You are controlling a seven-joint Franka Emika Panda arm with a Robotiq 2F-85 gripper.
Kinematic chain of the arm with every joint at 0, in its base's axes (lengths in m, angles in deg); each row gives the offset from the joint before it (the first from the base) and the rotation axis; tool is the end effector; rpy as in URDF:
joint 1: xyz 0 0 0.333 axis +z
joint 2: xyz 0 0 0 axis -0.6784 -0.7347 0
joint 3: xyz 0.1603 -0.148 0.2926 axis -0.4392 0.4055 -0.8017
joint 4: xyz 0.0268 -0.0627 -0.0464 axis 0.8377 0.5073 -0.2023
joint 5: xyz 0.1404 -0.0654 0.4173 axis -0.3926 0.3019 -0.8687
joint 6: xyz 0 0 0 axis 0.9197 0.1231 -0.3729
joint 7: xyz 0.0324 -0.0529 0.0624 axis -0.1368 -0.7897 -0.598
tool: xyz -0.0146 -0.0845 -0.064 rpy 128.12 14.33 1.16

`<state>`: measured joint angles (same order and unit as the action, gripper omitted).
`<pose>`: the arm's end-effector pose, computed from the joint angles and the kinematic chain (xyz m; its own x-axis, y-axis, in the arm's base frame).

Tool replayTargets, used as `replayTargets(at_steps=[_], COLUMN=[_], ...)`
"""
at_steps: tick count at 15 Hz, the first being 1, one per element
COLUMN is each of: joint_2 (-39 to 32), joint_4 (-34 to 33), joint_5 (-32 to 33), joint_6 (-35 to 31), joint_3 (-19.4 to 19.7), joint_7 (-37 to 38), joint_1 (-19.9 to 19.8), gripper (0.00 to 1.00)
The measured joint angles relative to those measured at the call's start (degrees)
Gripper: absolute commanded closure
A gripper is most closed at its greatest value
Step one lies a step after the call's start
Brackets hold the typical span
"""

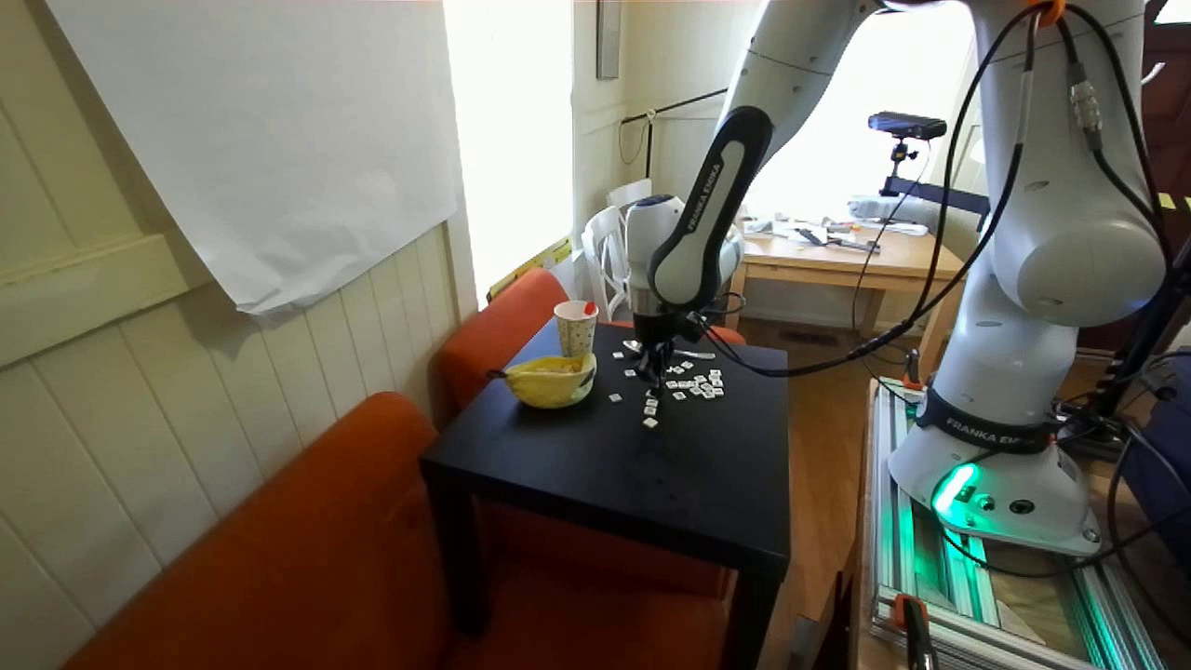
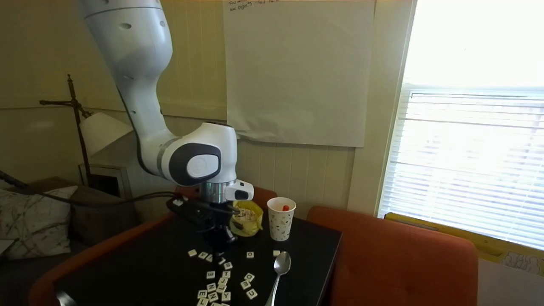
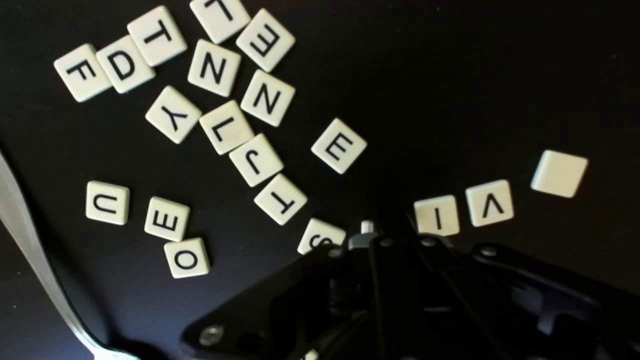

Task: Pick up the object and align it with the other object in a straight line

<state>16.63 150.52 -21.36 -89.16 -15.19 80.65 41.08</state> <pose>0.4880 -0.0534 0.1416 0.9965 -0.0570 -0.0606 -0.0543 -0.9975 0.0450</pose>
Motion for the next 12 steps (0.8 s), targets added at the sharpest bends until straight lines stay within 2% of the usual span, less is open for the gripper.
replayTargets(at_steps=[12], joint_2=[-0.1], joint_4=[-0.74], joint_5=[0.16], joint_6=[2.17], joint_3=[-0.21], joint_7=[-11.99], joint_1=[-0.71], gripper=[0.99])
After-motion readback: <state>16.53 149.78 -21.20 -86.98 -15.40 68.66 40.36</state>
